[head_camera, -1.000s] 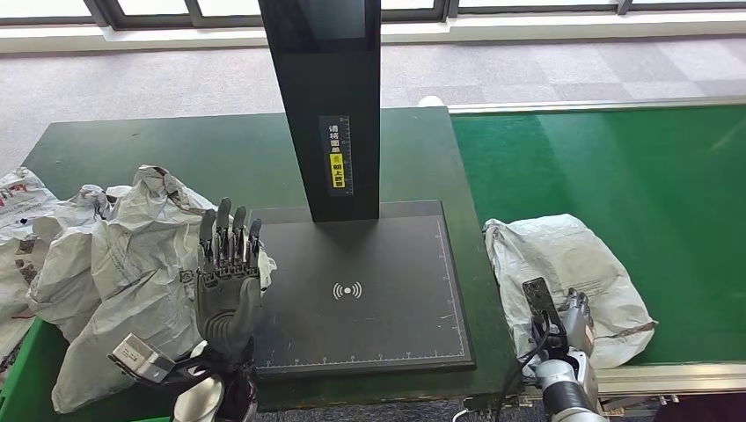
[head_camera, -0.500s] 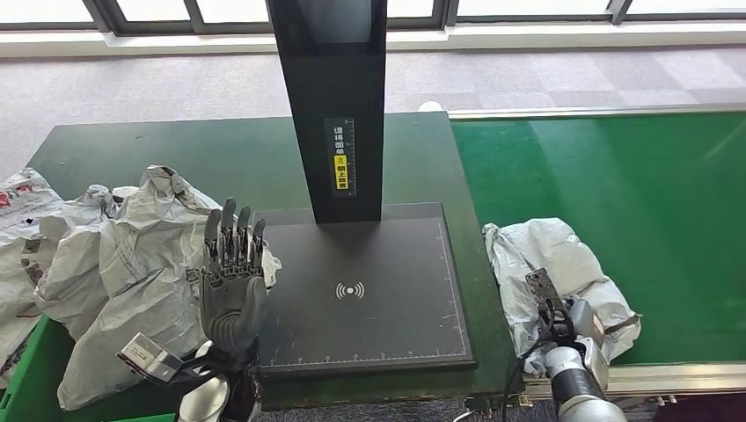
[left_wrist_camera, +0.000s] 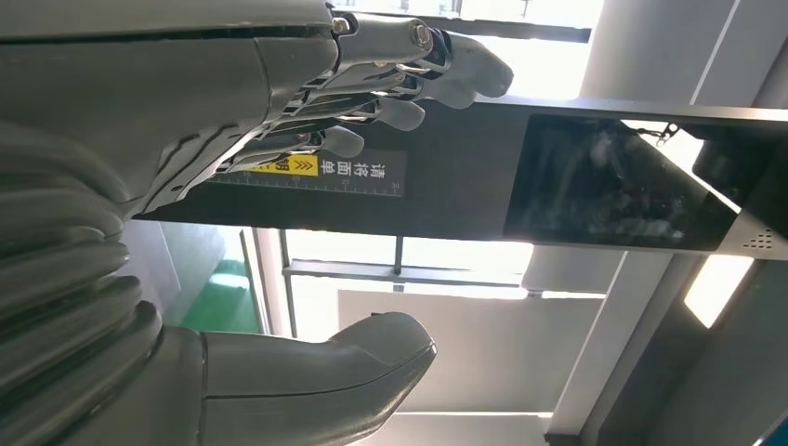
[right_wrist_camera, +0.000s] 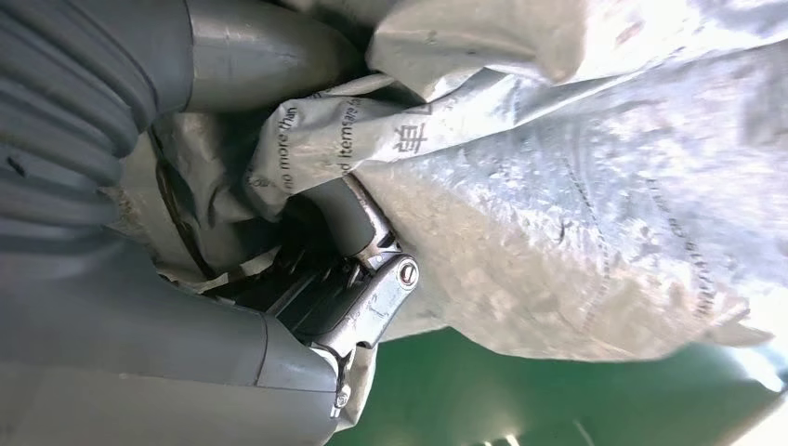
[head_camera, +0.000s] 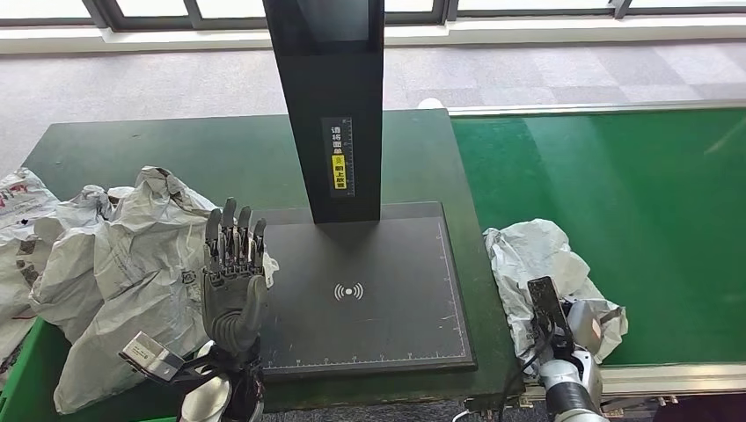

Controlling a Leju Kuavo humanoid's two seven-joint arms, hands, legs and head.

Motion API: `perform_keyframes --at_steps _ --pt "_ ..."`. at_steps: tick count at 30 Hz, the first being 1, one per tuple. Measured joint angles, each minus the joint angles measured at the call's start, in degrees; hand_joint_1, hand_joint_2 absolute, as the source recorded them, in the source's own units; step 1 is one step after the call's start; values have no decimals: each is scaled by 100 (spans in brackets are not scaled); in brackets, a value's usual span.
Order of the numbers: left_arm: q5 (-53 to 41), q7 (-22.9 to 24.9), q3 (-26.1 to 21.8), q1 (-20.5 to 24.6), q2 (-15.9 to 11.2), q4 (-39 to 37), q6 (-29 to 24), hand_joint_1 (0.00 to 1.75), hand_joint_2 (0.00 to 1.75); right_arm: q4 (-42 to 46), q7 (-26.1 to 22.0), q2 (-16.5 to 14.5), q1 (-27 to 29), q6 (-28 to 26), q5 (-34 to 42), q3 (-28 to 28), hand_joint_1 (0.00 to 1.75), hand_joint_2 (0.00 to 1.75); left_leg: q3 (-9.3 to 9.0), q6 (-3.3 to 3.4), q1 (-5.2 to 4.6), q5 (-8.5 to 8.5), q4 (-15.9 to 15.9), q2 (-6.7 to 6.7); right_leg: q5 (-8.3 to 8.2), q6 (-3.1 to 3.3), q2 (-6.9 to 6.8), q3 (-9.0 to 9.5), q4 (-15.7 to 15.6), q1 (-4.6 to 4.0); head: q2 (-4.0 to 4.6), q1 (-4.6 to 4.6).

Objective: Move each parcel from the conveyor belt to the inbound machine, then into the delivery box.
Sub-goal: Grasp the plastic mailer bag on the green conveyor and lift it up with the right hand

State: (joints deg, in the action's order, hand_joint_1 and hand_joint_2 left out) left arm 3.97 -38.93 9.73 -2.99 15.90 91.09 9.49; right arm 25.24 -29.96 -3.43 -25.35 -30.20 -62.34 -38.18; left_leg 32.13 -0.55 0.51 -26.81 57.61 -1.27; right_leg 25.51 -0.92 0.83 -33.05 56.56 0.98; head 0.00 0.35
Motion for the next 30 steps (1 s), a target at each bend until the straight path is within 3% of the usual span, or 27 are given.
perform_keyframes --at_steps 2,9,11,13,16,19,23,30 --pt "-1 0 0 -2 -3 1 14 0 175 98 -234 -65 37 -17 141 0 175 175 5 0 0 0 0 -1 0 0 -1 -6 1 0 0 0" --pt "-1 0 0 -4 -5 1 21 0 175 276 -341 -163 94 -18 233 0 175 175 20 0 -1 1 0 -2 0 0 -1 -20 3 2 0 0" --pt "-11 0 0 -4 -5 1 36 0 175 388 -557 -199 146 52 581 6 175 175 21 0 -1 1 0 -4 0 0 -2 -21 3 2 0 1" --pt "-34 0 0 -4 -5 0 75 0 175 766 -841 -275 323 160 1396 121 175 175 23 0 -1 0 0 -10 1 0 -8 -22 3 2 0 1" --pt "-76 0 -1 -1 -5 -14 151 0 175 1850 -1002 -400 836 17 2824 746 175 175 29 -1 -1 0 0 -17 3 2 -18 -27 4 2 0 0" --pt "-93 0 -4 4 -5 -49 209 0 175 3052 -1027 -500 1351 -496 3324 1438 175 175 32 -4 -1 -3 -1 -7 5 5 -12 -35 5 2 0 0" --pt "-127 0 -14 13 -5 -111 269 0 175 4699 -1033 -767 1947 -927 3034 2015 175 175 34 -4 -1 -3 -1 -5 6 6 -8 -40 5 1 0 1" --pt "-163 0 -24 27 -5 -231 285 0 175 7263 -1031 -1271 2522 -991 2328 2454 175 175 34 -4 -1 -3 -1 -1 8 7 -7 -43 7 3 0 2"
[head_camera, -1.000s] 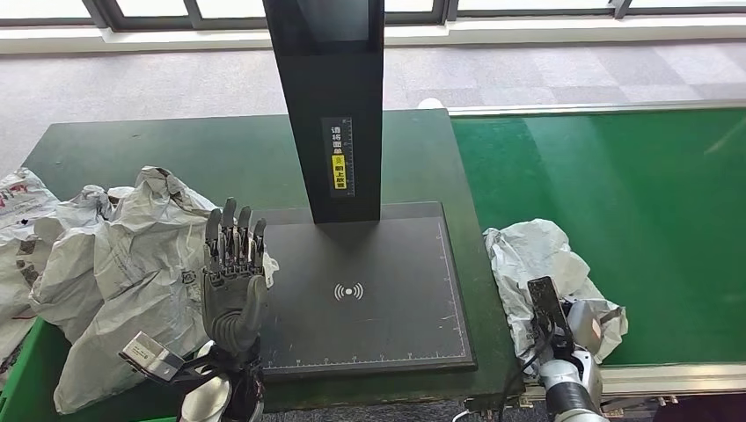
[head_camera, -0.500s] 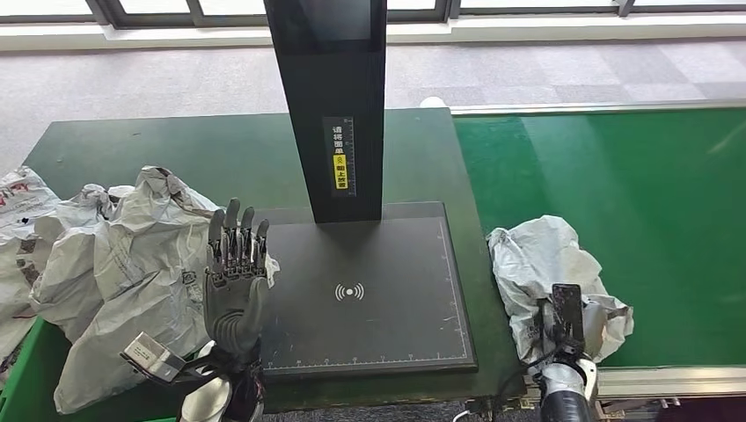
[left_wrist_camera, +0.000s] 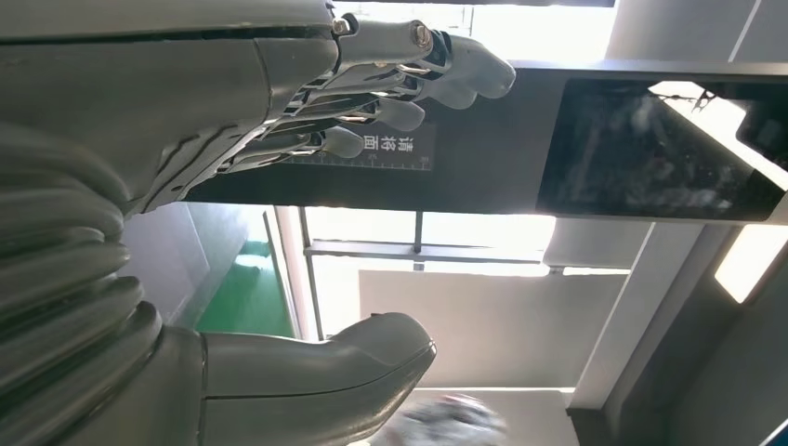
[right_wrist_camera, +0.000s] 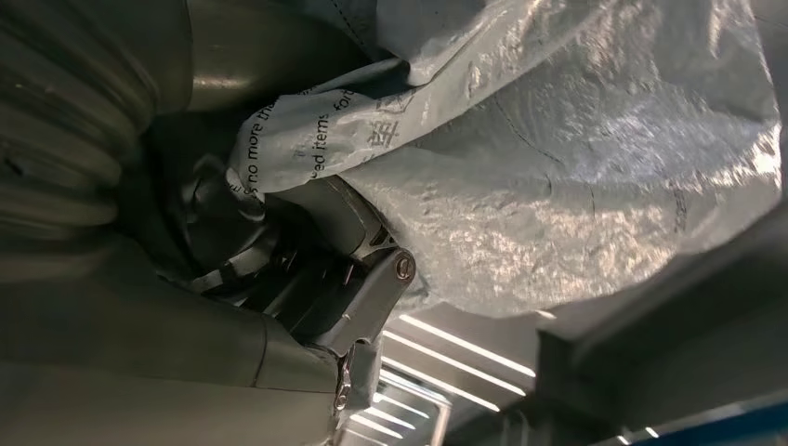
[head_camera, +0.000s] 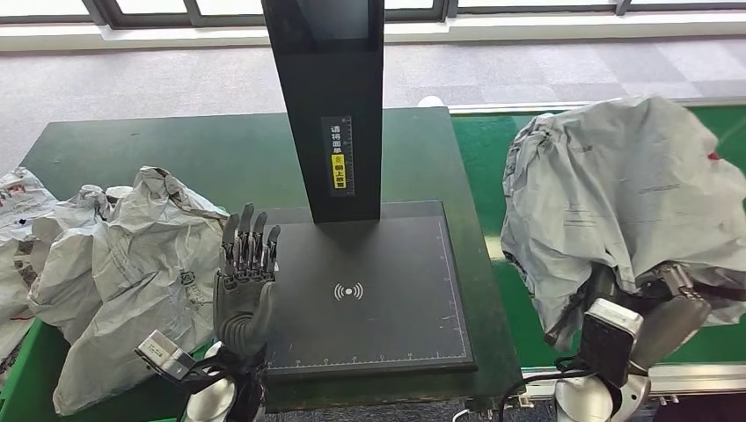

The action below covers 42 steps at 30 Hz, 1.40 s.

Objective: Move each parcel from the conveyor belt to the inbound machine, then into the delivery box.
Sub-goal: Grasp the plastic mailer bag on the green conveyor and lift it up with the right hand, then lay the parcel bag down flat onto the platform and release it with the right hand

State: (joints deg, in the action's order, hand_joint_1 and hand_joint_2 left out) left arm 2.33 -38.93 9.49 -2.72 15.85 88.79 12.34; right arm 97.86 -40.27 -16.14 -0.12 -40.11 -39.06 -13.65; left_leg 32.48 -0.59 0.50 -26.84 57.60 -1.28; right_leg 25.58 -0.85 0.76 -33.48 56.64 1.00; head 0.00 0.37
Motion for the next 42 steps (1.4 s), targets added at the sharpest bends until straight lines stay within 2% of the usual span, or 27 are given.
perform_keyframes --at_steps 5,8,11,15,22,32,42 --pt "18 0 0 2 0 -50 1 0 175 765 5 -15 110 1 38 310 175 175 -1 0 -2 0 1 2 -2 -2 7 3 -1 2 0 1" --pt "20 0 -2 1 0 -50 5 0 175 807 13 41 232 119 512 660 175 175 -1 0 -2 0 1 2 -2 -2 6 5 -1 1 0 0" --pt "20 0 -11 -2 0 -44 30 0 175 550 19 124 328 704 836 1107 175 175 0 0 0 0 -1 4 -2 -1 7 2 1 0 0 0" --pt "15 0 -25 -4 0 -38 50 0 175 -18 19 148 255 1398 652 1402 175 175 0 -1 3 1 -1 -2 -2 0 2 3 2 -3 0 0" --pt "-30 0 -64 -15 0 -22 49 0 175 -940 33 139 -32 1718 444 1448 175 175 0 -1 3 2 -1 -4 -2 0 4 5 4 -2 0 0" --pt "-36 0 -110 -32 0 29 5 0 175 -1676 42 139 -227 1739 251 1427 175 175 2 -2 3 2 -1 -3 -1 1 4 1 4 -2 0 0" --pt "-56 0 -115 -41 0 67 -125 0 175 -2420 360 139 -475 2045 -243 1280 175 175 0 -2 3 2 -1 -1 -2 2 5 2 4 -2 0 0"
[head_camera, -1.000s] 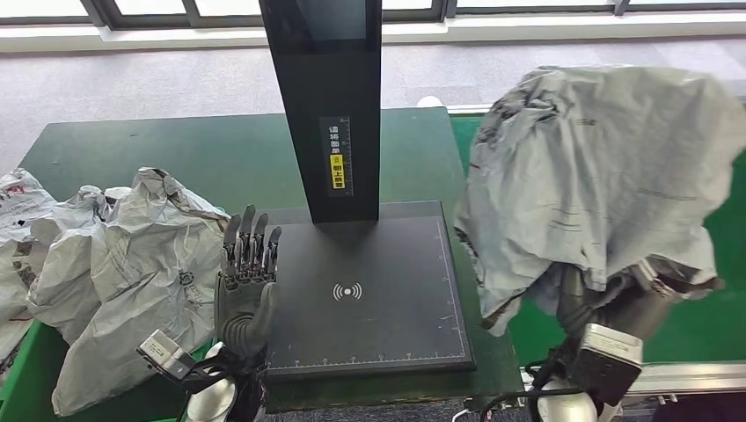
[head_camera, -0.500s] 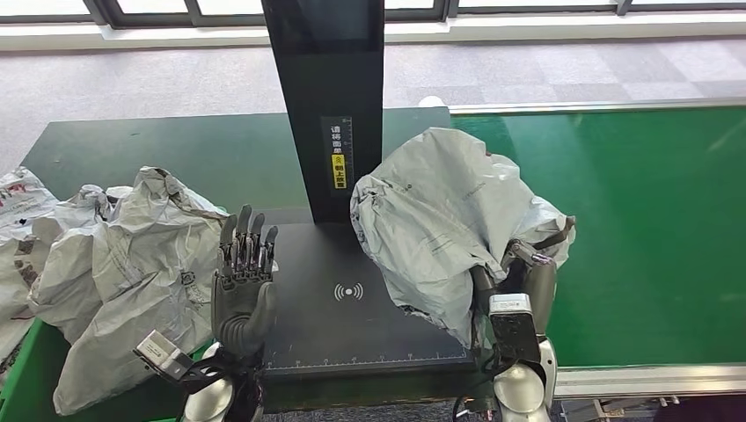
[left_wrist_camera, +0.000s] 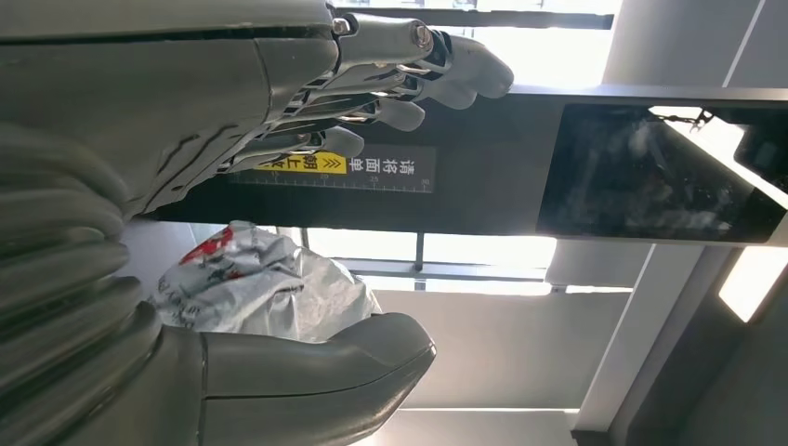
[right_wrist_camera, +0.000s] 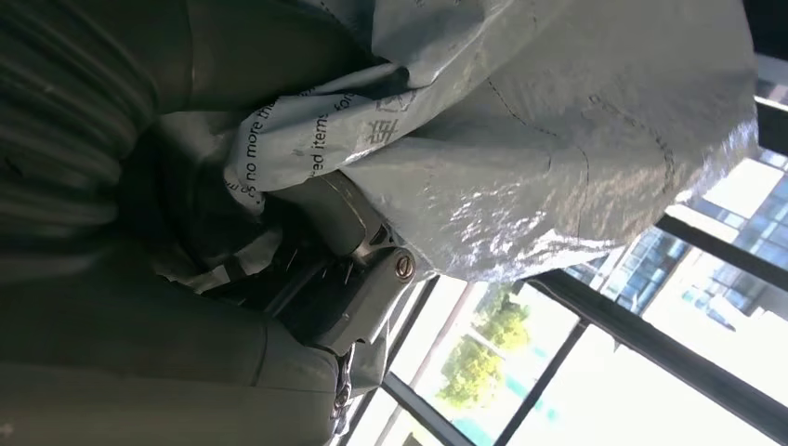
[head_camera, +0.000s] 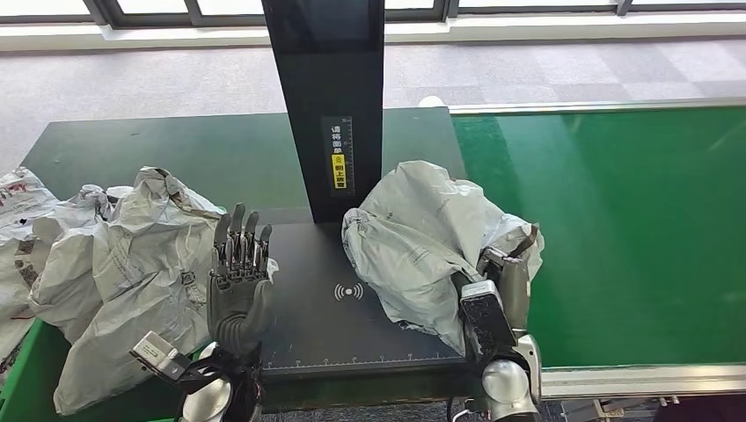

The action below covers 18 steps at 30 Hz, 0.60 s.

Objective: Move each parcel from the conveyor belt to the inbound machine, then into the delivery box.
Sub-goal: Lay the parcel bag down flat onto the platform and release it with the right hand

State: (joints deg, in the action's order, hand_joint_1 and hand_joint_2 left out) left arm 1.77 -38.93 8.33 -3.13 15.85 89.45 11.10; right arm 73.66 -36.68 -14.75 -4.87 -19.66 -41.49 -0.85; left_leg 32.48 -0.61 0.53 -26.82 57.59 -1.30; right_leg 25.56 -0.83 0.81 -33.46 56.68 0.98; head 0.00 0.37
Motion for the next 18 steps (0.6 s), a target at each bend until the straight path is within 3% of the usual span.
perform_keyframes --at_steps 6,10,14,18 --pt "-2 0 -1 3 0 3 -25 0 175 -527 166 -11 -151 348 -461 -2 168 175 2 0 0 0 0 -2 0 0 0 -1 0 0 0 0" --pt "-40 0 -1 3 0 3 -43 0 175 -817 280 -28 -227 392 -659 -2 3 175 2 0 0 0 0 -1 0 0 1 -2 0 0 0 0" --pt "-50 0 -1 8 0 -18 -109 0 175 -1014 290 -61 -270 393 -714 -2 0 0 2 0 0 0 0 0 0 0 1 -2 0 0 0 0" --pt "-42 0 -1 17 1 -70 -143 0 175 -1108 202 -102 -297 452 -620 -2 0 0 2 0 0 0 0 0 0 0 2 -3 0 0 0 0"
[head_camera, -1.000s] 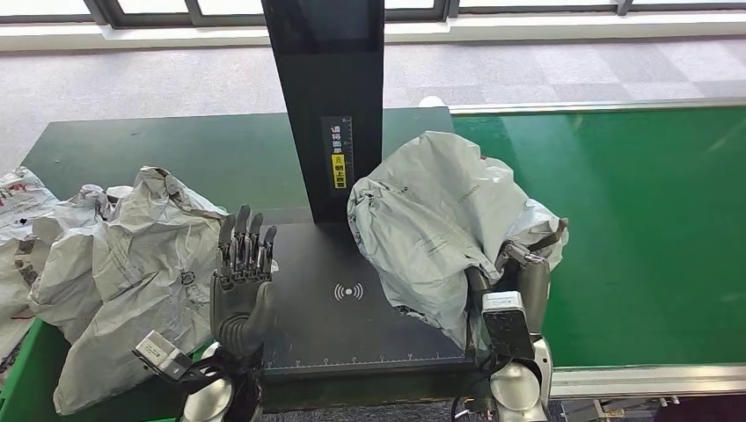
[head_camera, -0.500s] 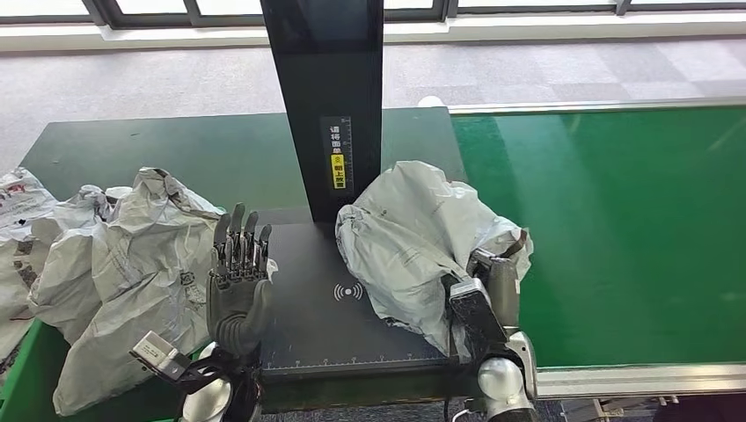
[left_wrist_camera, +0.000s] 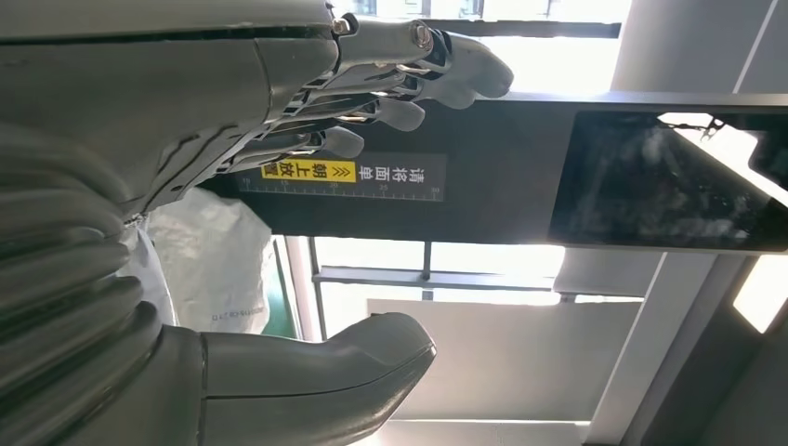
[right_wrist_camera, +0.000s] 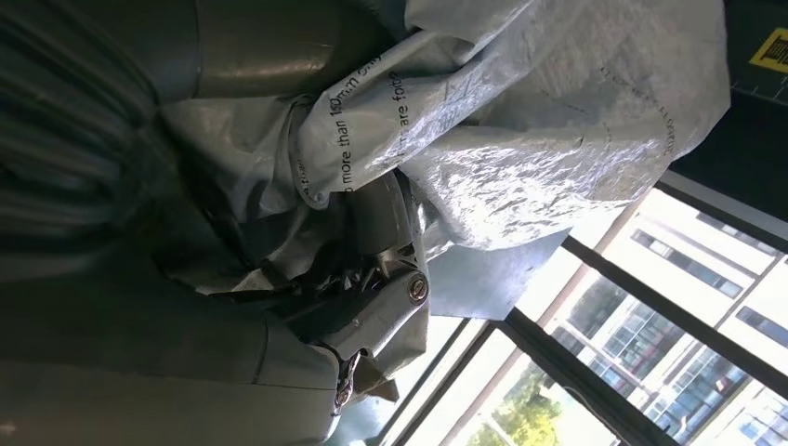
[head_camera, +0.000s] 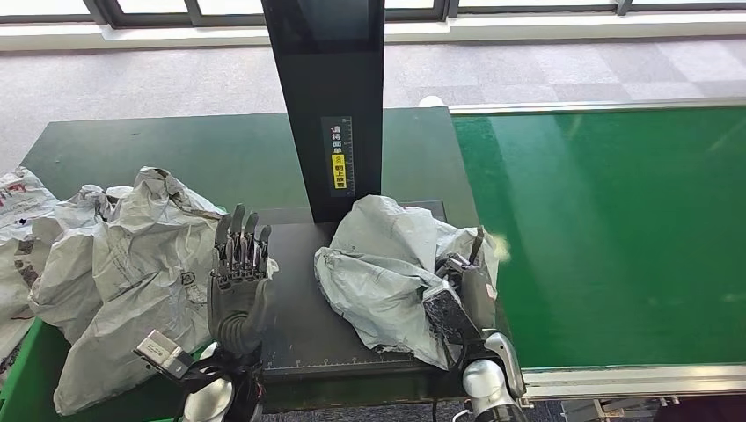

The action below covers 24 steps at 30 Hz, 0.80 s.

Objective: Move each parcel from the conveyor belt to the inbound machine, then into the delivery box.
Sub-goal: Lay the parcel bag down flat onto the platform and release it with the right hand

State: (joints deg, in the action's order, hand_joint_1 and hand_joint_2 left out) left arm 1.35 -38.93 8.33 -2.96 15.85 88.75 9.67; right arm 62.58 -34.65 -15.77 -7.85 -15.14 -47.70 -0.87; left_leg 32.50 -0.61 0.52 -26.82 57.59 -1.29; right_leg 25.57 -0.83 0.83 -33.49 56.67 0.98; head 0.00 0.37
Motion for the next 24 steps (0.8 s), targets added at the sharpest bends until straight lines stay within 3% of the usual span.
perform_keyframes --at_steps 8,18,24 --pt "-192 0 2 5 1 -52 -249 0 175 -70 -281 -17 -17 400 418 0 0 0 0 0 0 0 0 1 0 0 0 -2 0 0 0 0" --pt "-2110 78 264 97 -36 -334 -2173 0 175 -88 -530 -18 -20 1107 1185 13 0 0 -1 0 -1 0 1 2 0 0 1 -4 -1 1 0 0" --pt "-4111 753 495 250 -42 -1055 -3132 0 175 40 -546 0 -20 1633 1994 178 0 0 -2 0 -2 0 1 10 -1 0 9 -8 -1 1 0 0"
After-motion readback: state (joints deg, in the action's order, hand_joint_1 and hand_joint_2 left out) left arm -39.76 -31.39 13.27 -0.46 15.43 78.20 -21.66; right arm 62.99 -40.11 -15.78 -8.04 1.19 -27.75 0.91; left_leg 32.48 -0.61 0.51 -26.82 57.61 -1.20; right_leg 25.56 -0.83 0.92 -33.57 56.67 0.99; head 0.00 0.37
